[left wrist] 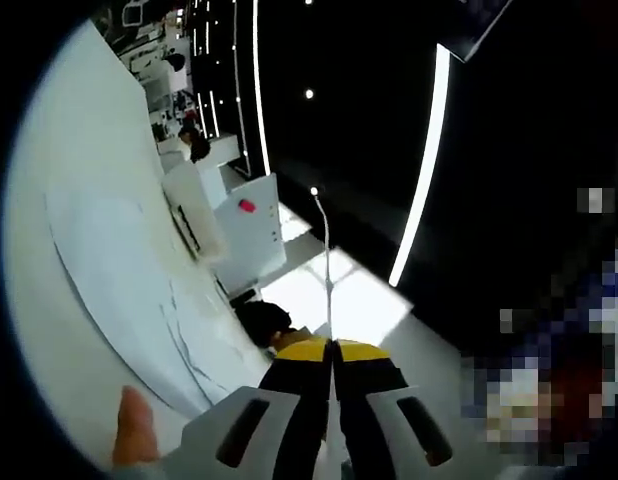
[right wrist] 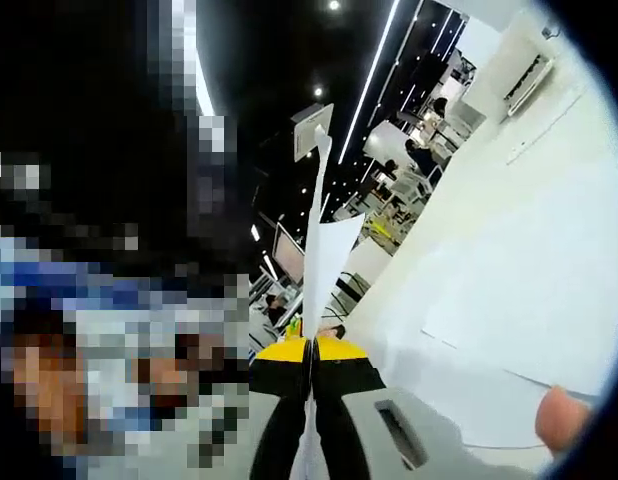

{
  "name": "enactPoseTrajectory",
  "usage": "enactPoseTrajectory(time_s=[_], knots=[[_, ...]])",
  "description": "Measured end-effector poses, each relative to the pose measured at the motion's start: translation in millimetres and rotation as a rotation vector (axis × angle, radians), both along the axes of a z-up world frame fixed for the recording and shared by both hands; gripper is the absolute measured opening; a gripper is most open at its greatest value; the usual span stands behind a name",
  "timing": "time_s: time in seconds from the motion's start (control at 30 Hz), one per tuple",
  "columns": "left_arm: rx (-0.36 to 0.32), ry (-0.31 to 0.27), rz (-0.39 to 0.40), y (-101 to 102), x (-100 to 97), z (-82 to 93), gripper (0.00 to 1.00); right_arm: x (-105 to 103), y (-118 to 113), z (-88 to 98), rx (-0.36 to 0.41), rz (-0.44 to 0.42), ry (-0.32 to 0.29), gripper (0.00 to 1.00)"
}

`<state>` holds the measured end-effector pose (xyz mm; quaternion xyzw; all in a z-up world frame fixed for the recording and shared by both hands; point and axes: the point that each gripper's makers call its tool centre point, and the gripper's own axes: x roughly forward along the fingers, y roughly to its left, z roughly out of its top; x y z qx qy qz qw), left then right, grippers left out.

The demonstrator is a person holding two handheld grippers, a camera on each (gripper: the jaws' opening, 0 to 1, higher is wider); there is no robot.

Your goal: Organize the stack of printing papers by aligning and flattening the scattered papers on the table

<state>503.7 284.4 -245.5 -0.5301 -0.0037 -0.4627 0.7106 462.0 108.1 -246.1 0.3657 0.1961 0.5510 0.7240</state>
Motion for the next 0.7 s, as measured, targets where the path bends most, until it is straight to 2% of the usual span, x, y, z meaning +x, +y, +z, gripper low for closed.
enactPoseTrajectory(time_s=[0.23, 0.4, 0.57, 0.7], knots=[[0.013, 0.002, -0.003, -1.3, 0.3, -1.9, 0.06, 9.4, -5.2, 3.3, -0.008, -0.030, -0.039, 0.00], [0.025, -0.001, -0.001, -3.4, -0.1, -2.8, 0.06, 11.8, -6.7, -1.2, -0.025, -0.037, -0.042, 0.00], [0.022, 0.000, -0.001, -4.8, -1.9, -2.6, 0.06, 19.3, -13.1, -3.0, -0.024, -0.079, -0.053, 0.00], [0.025, 0.001, -0.001, -5.8, -2.1, -3.4, 0.06, 25.8, -18.6, -3.1, -0.009, -0.101, -0.036, 0.00]])
